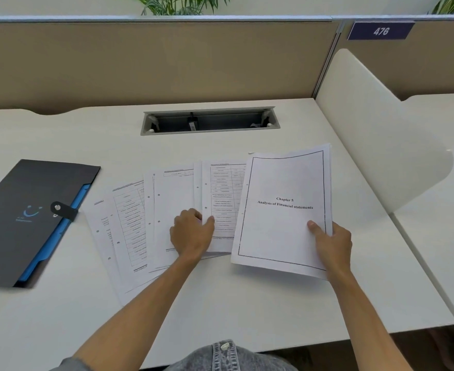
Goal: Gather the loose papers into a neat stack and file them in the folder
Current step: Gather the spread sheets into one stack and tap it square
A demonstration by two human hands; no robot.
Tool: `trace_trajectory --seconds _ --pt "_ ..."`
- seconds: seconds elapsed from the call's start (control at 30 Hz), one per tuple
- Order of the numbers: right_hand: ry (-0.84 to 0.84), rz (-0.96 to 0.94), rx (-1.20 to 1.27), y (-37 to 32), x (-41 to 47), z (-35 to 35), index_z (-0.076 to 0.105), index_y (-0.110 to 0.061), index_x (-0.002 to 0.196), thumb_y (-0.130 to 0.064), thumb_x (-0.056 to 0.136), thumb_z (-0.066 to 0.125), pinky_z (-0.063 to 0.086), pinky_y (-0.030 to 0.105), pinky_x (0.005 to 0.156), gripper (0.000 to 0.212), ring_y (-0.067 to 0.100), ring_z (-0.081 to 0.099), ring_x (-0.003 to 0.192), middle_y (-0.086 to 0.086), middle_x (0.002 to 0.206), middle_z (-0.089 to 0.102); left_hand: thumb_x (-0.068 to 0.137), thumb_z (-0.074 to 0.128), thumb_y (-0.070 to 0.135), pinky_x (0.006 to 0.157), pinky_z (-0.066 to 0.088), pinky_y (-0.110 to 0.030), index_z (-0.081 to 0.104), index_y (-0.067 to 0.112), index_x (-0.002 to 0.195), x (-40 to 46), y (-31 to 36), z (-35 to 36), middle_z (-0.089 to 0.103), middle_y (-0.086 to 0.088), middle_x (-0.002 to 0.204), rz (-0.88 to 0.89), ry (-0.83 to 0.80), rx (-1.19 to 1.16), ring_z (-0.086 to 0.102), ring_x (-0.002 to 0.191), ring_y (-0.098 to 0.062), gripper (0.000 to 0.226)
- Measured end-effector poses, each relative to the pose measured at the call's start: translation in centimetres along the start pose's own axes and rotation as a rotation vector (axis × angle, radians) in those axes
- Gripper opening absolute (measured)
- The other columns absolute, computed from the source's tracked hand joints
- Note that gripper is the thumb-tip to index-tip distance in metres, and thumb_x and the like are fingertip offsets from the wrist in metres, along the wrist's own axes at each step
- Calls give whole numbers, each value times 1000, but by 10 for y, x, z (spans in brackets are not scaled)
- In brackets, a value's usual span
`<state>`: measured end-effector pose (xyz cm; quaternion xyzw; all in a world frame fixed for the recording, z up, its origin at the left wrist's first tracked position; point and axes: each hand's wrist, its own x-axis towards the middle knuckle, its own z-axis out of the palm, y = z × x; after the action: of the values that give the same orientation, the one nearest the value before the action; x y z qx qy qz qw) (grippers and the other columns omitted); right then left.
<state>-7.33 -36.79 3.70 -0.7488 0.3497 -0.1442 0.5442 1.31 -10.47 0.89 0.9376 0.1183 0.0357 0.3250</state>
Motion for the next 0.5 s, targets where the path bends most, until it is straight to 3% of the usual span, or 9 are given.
trace_trajectory --seconds 0.1,0.17,0.4,0.5 --pt "-7 0 9 -1 -1 1 66 -27 79 -22 90 68 44 27 67 13 5 64 77 -17 77 67 75 65 64 95 36 -45 56 13 125 5 -5 0 57 -7 123 -48 19 168 46 119 -28 72" --pt "-13 -2 8 -2 -2 2 64 -29 74 -23 90 68 45 25 64 17 6 64 77 -17 77 67 70 62 74 95 33 -45 52 12 128 7 -5 -1 53 -9 127 -54 13 252 41 122 -29 86" --pt "-27 -13 15 -4 -5 4 67 -25 80 -22 90 68 45 25 64 10 11 65 77 -15 76 68 66 69 71 91 31 -40 55 15 121 12 3 5 54 -6 121 -7 -56 275 41 117 -26 80" --pt "-39 -22 24 -5 -5 4 68 -25 86 -22 90 68 45 21 62 5 7 65 78 -16 78 68 72 74 56 88 36 -40 59 14 110 12 7 6 63 -2 107 -2 -95 150 52 110 -27 58"
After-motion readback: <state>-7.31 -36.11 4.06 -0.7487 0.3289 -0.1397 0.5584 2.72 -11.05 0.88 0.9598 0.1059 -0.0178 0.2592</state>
